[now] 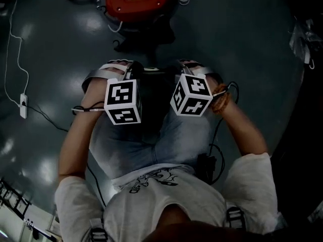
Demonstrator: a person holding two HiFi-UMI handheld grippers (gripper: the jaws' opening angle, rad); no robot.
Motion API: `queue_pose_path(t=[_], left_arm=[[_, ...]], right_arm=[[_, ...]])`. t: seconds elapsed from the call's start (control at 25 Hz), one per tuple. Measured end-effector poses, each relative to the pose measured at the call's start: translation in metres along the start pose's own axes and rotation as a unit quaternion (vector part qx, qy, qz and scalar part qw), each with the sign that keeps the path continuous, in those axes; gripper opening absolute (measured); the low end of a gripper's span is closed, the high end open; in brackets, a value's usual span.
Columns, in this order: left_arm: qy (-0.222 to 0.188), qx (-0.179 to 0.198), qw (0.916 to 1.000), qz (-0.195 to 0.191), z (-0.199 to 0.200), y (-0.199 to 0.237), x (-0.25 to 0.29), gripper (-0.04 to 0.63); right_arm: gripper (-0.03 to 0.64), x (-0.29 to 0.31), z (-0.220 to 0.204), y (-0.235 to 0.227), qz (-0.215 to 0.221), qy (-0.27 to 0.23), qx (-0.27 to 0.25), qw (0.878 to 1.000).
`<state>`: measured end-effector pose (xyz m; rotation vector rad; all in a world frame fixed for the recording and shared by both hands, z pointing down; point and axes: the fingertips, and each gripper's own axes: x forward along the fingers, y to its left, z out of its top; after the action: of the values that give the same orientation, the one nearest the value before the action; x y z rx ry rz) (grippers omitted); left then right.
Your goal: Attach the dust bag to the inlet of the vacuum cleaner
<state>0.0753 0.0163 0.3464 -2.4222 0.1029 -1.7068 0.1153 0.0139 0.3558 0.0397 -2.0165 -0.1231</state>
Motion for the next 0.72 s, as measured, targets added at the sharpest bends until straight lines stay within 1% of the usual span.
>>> queue_pose_path(t=[0.16, 0.28, 0.36, 0.44, 0.52, 0.6, 0.72], left_arm=[[-0.015, -0.026, 0.9992, 0.025, 0.023, 0.033, 0.018, 0.029], [-0.018, -0.052, 0.9973, 0.047, 0.028, 0.059, 0.024, 0.028], [-0.011, -0.056, 0.9963, 0.064, 0.027, 0.071, 0.025, 0.028], [-0.004, -0.052, 0.9958, 0.076, 0.026, 0.078, 0.028, 0.028], [-0.005, -0.055, 0.9954, 0.078, 0.025, 0.080, 0.032, 0.031], [-0.014, -0.058, 0.9950, 0.081, 0.026, 0.081, 0.037, 0.029], [-0.028, -0.057, 0.9930, 0.100, 0.030, 0.089, 0.040, 0.028]], right_arm=[[0.034, -0.011, -0.029, -0.039, -0.057, 0.031, -0.003, 0.998], [0.034, -0.011, -0.037, -0.065, -0.095, 0.044, -0.013, 0.994], [0.034, -0.009, -0.039, -0.077, -0.114, 0.043, -0.019, 0.992], [0.035, -0.006, -0.040, -0.084, -0.117, 0.040, -0.023, 0.992], [0.035, -0.001, -0.043, -0.086, -0.113, 0.039, -0.024, 0.993], [0.035, 0.004, -0.048, -0.090, -0.111, 0.043, -0.020, 0.993], [0.035, 0.004, -0.053, -0.100, -0.115, 0.052, -0.014, 0.992]])
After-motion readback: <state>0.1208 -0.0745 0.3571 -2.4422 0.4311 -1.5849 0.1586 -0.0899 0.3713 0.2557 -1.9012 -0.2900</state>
